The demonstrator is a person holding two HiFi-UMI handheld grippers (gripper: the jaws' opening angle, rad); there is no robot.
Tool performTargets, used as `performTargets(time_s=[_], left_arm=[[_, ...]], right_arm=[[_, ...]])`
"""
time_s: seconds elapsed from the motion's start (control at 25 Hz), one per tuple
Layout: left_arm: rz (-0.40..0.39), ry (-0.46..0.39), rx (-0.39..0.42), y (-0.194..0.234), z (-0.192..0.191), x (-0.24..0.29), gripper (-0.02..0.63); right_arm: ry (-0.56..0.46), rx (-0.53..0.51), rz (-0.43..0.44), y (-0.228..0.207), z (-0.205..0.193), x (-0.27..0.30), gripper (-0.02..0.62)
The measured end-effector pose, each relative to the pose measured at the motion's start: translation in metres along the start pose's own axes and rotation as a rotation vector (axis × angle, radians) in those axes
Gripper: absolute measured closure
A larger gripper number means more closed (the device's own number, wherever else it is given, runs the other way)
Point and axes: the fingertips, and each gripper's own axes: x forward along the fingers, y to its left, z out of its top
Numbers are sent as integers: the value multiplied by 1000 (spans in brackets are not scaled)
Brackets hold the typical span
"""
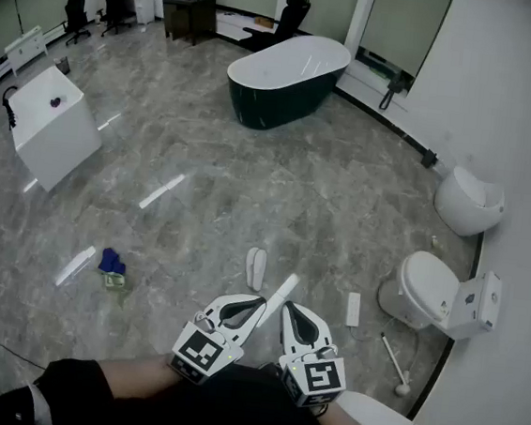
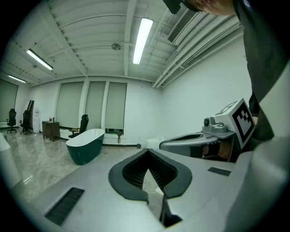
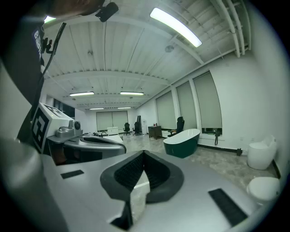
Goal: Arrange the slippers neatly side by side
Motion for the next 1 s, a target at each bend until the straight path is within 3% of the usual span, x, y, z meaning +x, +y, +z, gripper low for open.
performTargets(time_s=[1.0], left_arm=[[7,24,23,-10,4,27,604]], right_arm=[[-5,80,7,-38,-5,-11,597]])
